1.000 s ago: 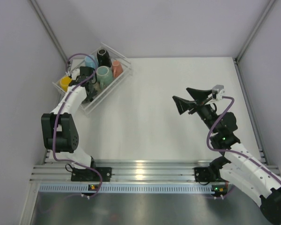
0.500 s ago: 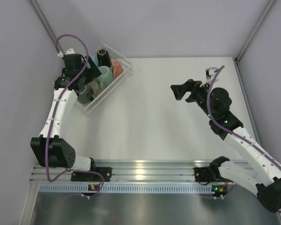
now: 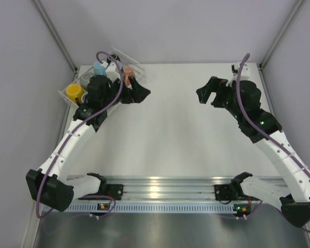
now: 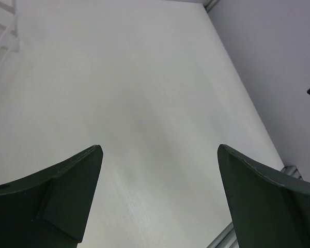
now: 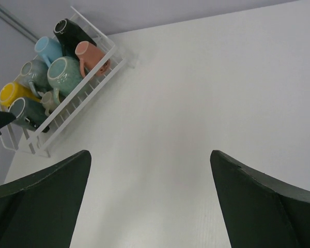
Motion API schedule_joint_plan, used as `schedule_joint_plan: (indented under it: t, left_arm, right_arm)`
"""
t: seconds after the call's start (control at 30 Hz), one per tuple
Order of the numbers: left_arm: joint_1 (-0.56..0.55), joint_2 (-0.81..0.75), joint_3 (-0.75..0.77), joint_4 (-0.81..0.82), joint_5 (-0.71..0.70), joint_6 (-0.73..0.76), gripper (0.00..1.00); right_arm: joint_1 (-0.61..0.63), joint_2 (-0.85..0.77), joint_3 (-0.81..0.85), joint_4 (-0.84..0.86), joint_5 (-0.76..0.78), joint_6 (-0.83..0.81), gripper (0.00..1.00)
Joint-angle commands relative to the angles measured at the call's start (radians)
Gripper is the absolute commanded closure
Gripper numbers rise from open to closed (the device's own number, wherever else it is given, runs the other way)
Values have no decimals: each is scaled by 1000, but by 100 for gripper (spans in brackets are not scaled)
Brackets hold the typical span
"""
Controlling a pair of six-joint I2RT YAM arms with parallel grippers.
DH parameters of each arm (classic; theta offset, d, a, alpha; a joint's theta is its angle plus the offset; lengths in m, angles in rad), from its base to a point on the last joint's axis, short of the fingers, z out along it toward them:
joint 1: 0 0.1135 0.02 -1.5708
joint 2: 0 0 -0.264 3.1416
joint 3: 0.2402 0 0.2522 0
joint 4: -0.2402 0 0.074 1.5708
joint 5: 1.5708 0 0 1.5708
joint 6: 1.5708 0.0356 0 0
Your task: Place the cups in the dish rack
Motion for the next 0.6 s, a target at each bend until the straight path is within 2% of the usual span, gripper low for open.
schedule_joint_plan:
  t: [0.0, 0.1, 0.2, 0.3, 0.47, 0.57]
  left_arm:
    - [-25, -69, -65, 225, 145, -51, 2]
    - [-37, -114, -117, 299, 187, -82, 1]
    - [-63, -164, -186, 346, 196, -111, 1]
    - [-68, -212, -288, 469, 247, -172, 1]
    - [-66, -275, -314, 474, 271, -180, 1]
    - [-66, -304, -322, 474, 265, -180, 1]
  right_arm:
    - [-6, -11, 97, -154, 66, -62, 1]
    - [-6, -43, 88, -140, 69, -69, 1]
    - [-6, -62, 57, -108, 20, -66, 1]
    - [-8, -60, 50, -106, -46, -32, 1]
    - [-8, -68, 25, -76, -171, 16, 1]
    - [-6, -74, 17, -66, -181, 25, 1]
